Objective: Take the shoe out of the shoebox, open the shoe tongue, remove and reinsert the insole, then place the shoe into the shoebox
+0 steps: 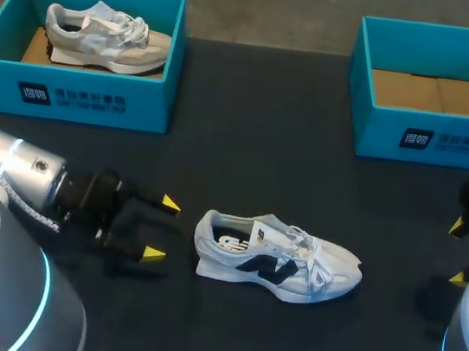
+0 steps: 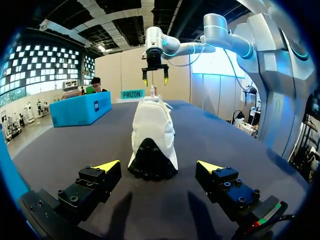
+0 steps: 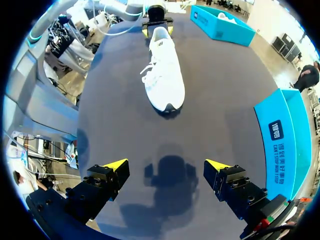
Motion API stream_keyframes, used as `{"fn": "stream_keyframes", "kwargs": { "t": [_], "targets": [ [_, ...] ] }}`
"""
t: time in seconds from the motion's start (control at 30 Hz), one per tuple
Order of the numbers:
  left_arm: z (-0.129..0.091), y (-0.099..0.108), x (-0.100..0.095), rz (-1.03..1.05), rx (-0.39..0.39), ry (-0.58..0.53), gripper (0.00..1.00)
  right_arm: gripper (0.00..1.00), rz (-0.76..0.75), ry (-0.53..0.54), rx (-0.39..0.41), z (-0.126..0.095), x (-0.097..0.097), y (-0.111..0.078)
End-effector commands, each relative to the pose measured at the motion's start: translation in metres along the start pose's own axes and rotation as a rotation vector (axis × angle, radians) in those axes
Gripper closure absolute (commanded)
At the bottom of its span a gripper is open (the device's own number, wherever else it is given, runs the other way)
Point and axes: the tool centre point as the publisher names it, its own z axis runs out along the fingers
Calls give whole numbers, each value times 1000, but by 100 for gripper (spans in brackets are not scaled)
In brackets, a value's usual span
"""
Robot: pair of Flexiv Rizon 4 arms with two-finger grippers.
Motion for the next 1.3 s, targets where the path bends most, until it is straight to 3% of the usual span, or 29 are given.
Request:
{"fn": "stream_keyframes", "kwargs": {
  "t": [0.03,1.3],
  "targets": [
    [9,4,-4,-17,17,-5,0,0,-1,-3,1,0,2,0],
    [44,5,-17,-48,65,2,0,0,-1,-3,1,0,2,0]
  ]
}}
